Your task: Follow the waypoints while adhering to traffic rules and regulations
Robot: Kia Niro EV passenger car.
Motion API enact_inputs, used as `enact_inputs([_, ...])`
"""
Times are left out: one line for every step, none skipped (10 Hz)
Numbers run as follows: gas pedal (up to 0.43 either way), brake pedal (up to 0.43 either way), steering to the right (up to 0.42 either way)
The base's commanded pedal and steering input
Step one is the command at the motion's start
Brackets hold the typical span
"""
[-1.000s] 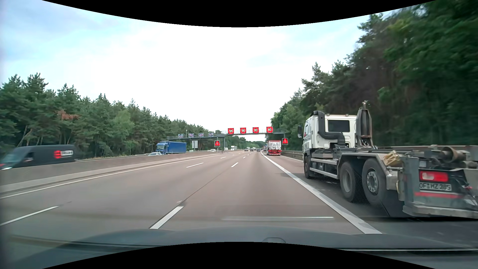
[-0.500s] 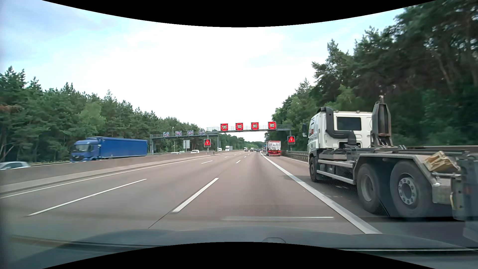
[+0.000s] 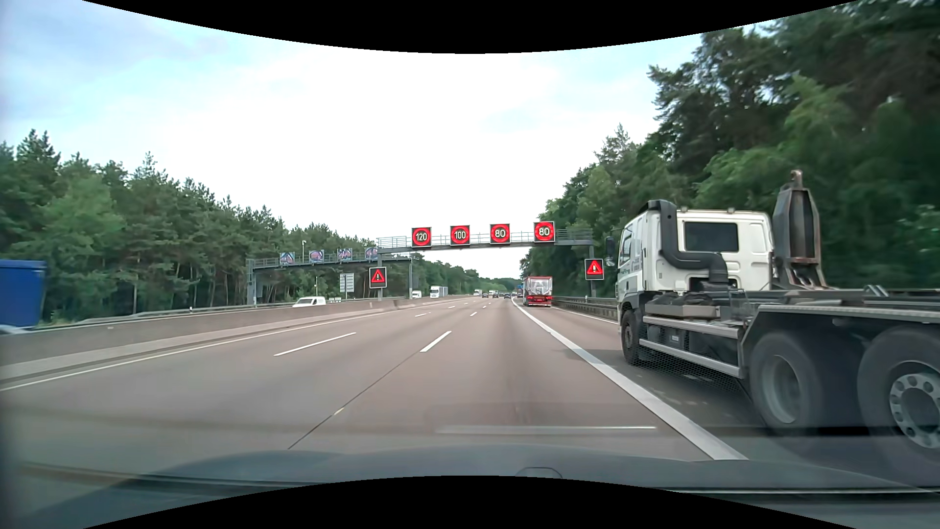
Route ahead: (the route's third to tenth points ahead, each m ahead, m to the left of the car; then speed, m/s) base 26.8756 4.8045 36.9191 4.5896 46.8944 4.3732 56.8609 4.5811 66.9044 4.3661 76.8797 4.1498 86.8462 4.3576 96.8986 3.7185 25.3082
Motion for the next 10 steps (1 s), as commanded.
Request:
enact_inputs([0.169,0.0,-0.002])
enact_inputs([0.169,0.0,-0.002])
enact_inputs([0.169,0.0,-0.002])
enact_inputs([0.169,0.0,-0.003])
enact_inputs([0.177,0.0,-0.004])
enact_inputs([0.177,0.0,-0.004])
enact_inputs([0.189,0.0,-0.005])
enact_inputs([0.189,0.0,-0.005])
enact_inputs([0.189,0.0,-0.005])
enact_inputs([0.189,0.0,-0.004])
